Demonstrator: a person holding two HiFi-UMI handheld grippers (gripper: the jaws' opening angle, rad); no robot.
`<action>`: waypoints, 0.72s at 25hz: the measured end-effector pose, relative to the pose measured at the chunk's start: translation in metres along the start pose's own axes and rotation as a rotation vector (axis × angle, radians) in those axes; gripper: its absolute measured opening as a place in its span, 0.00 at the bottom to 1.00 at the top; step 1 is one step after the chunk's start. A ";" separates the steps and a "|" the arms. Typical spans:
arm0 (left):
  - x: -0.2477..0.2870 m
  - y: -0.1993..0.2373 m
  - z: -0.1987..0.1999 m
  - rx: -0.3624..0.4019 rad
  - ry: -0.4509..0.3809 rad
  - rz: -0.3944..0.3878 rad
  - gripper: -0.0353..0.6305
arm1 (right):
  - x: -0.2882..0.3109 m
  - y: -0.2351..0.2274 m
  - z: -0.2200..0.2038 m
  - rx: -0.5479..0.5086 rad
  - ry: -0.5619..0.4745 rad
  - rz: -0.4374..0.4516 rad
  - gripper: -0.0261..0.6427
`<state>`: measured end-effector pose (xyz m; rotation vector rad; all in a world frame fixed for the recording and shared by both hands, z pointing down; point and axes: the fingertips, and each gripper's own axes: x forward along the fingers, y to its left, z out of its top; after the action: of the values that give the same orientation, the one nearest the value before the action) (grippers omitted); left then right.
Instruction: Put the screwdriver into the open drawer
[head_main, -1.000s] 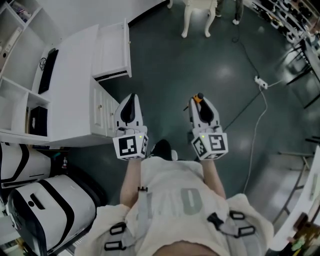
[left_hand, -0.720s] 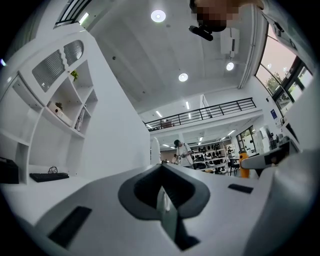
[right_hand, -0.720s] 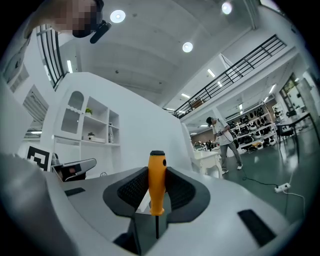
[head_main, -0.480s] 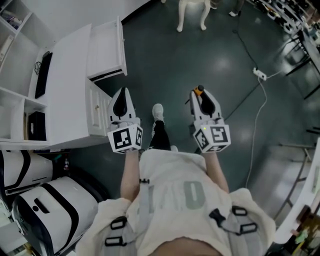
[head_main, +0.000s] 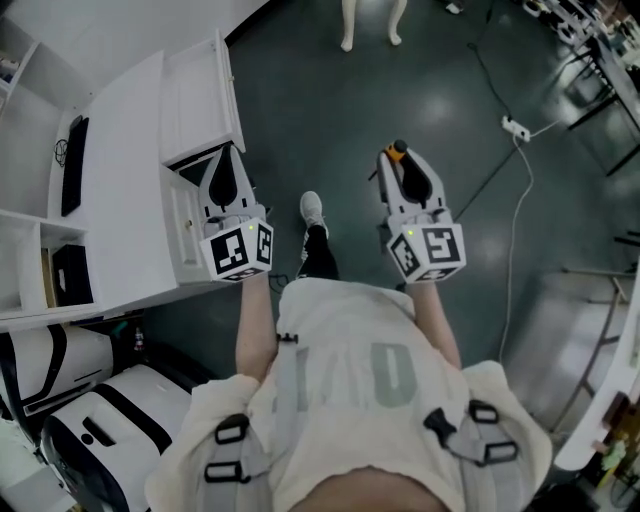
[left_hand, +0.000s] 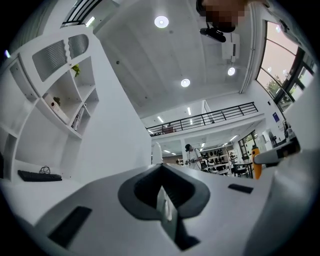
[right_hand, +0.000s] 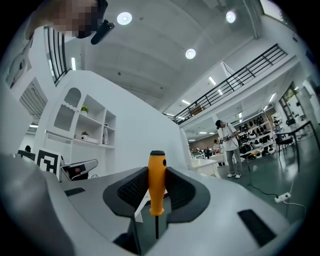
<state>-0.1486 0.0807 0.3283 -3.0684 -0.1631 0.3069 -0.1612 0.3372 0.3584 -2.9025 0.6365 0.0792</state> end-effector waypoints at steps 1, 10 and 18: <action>0.008 0.000 -0.001 0.001 0.001 -0.008 0.06 | 0.007 -0.003 -0.001 0.003 0.003 -0.004 0.19; 0.100 0.023 -0.026 0.014 0.034 -0.050 0.06 | 0.117 -0.010 -0.016 0.020 0.041 0.048 0.19; 0.189 0.081 -0.041 -0.048 0.049 0.001 0.06 | 0.237 0.002 -0.011 -0.002 0.075 0.127 0.19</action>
<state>0.0523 0.0189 0.3261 -3.1199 -0.1697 0.2309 0.0534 0.2356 0.3482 -2.8757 0.8333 -0.0134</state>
